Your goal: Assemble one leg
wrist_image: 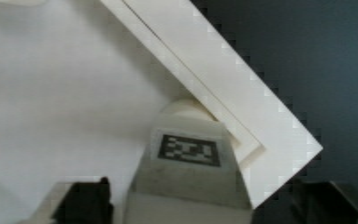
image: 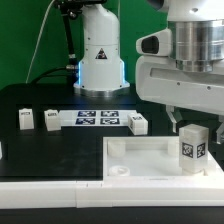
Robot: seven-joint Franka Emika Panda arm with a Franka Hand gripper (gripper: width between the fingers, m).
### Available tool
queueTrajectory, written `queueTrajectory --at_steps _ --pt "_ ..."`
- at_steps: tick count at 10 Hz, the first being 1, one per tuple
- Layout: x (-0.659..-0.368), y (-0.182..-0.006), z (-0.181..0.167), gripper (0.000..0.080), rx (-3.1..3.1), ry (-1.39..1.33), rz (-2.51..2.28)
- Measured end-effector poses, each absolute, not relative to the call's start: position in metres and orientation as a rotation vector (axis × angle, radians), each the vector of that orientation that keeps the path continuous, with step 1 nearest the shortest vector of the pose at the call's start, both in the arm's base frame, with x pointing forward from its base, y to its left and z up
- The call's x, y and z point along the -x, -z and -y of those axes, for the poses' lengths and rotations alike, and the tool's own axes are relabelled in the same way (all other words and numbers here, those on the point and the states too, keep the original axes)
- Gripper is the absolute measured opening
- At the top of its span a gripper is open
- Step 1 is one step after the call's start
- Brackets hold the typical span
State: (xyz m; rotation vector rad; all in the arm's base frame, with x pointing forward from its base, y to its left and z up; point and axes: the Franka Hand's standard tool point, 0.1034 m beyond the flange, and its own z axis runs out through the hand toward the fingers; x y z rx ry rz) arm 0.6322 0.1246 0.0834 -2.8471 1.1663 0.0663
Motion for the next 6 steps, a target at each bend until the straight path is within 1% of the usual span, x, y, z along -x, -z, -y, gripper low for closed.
queueTrajectory --at_steps 1,2,3,6 --pt "-0.6319 -0.0825 -0.1241 0.0547 2.883 -0.062 -1.087" --pt "-0.6317 -0.0811 -0.1233 0.0628 2.962 -0.053 -0.861" --pt "-0.6324 -0.0811 -0.1236 0.0643 3.039 -0.029 -0.623" --pt "-0.6326 -0.0811 -0.1225 0.0649 3.119 -0.012 -0.088"
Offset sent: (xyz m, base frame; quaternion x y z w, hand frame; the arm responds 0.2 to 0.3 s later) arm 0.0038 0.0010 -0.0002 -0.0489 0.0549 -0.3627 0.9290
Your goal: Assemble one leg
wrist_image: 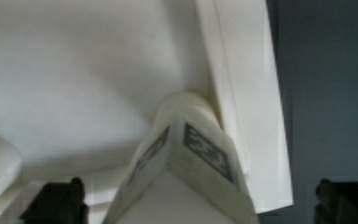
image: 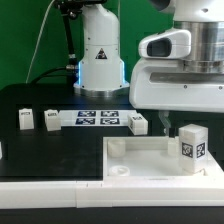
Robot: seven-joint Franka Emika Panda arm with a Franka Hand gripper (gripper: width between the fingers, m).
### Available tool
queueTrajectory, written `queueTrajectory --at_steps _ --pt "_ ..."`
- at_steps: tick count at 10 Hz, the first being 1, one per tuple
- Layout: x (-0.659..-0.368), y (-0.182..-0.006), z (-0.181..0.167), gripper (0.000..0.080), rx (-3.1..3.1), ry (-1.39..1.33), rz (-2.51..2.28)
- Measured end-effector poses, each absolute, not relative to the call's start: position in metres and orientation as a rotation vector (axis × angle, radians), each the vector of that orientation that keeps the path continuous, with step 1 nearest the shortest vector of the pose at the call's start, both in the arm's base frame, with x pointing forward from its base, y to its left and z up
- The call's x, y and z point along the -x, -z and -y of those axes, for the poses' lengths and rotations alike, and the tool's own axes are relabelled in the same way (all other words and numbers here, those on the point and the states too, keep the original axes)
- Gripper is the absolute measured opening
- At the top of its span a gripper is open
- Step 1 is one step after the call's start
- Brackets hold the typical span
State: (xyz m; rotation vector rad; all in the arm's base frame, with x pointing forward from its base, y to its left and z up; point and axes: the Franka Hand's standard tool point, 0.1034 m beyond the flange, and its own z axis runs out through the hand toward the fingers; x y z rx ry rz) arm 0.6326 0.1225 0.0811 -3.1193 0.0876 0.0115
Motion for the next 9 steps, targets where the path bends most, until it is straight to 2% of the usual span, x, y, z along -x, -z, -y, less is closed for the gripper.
queueTrajectory --at_steps 3,6,8,9 --pt "-0.6328 -0.0809 -0.1189 0.0649 3.108 -0.011 0.269" --pt "-0.633 -0.0809 -0.1183 0.0623 3.097 -0.01 0.374" --pt "-0.6329 -0.0809 -0.1185 0.0287 3.104 -0.01 0.298" --pt "-0.6328 -0.0809 -0.1191 0.029 3.108 -0.012 0.229"
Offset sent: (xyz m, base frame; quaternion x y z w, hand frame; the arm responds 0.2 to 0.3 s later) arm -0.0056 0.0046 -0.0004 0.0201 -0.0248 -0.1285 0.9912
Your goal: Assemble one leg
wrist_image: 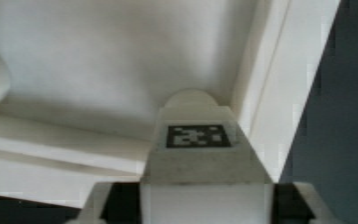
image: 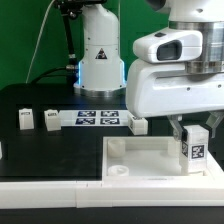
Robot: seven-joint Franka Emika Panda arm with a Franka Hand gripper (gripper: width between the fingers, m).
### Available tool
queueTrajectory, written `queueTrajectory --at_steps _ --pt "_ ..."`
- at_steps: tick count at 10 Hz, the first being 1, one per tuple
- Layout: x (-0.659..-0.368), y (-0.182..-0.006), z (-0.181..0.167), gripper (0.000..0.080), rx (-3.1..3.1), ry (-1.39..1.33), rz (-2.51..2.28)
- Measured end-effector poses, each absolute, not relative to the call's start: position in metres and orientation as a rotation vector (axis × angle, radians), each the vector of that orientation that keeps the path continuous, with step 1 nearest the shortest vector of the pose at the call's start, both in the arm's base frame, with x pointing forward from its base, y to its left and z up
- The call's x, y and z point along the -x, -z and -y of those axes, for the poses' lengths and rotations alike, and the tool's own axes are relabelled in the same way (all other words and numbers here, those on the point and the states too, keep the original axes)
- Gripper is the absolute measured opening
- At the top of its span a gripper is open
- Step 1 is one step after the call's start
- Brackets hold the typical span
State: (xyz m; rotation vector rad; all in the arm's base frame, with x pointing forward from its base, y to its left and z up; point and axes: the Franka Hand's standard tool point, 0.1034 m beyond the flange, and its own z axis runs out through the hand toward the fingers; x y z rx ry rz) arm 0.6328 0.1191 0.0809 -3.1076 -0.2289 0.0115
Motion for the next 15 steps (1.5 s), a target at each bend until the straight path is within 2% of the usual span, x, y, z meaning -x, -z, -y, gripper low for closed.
queueTrajectory --at_steps 5,11,15 --pt "-0.6333 -0.0808 -0.1191 0.029 3.037 -0.031 -0.58" --pt "-0.6324 -0.0793 -0.1231 0.029 2.564 -0.021 -1.719" --pt "-0.634 -0.0796 -0.1229 0.029 2.468 -0.066 -1.836"
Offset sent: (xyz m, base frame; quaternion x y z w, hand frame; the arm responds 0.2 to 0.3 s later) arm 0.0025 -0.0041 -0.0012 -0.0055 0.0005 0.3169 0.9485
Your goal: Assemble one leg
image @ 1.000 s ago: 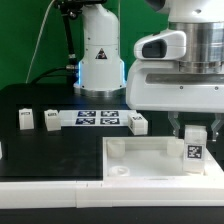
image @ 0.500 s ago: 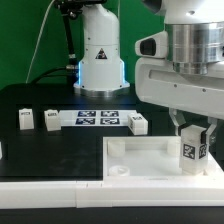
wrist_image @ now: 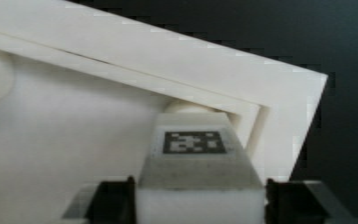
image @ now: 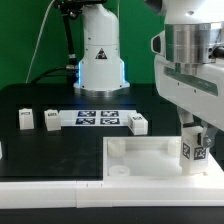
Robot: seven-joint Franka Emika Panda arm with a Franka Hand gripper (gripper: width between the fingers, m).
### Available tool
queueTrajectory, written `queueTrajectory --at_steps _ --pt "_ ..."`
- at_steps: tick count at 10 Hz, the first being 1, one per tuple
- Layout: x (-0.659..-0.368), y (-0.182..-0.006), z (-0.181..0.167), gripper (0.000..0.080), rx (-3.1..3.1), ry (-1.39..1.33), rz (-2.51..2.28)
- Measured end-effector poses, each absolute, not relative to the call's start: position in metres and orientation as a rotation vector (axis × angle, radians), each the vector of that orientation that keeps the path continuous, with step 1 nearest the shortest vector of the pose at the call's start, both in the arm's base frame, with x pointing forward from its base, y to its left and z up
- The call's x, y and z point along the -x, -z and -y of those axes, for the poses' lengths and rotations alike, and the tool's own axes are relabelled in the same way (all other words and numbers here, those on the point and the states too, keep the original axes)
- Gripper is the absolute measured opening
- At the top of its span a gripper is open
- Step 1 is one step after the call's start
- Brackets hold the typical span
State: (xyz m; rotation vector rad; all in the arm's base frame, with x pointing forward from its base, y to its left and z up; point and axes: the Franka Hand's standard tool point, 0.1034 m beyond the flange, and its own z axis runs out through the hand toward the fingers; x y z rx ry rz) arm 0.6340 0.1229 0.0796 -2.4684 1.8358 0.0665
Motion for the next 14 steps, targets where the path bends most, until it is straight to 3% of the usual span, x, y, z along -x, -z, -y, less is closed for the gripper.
queueTrajectory --at_steps 1,2,3,14 --pt "-0.6338 -0.0794 -0.123 0.0478 2.505 -0.065 -1.784" --pt "-0.6331 -0.0788 -0.1241 0.0478 2.543 -0.065 -1.729" --pt "-0.6332 -0.0789 -0.1237 0.0619 2.641 -0.058 -1.571" --pt "-0.633 -0.0785 -0.1223 0.0649 3.071 -0.001 -0.109"
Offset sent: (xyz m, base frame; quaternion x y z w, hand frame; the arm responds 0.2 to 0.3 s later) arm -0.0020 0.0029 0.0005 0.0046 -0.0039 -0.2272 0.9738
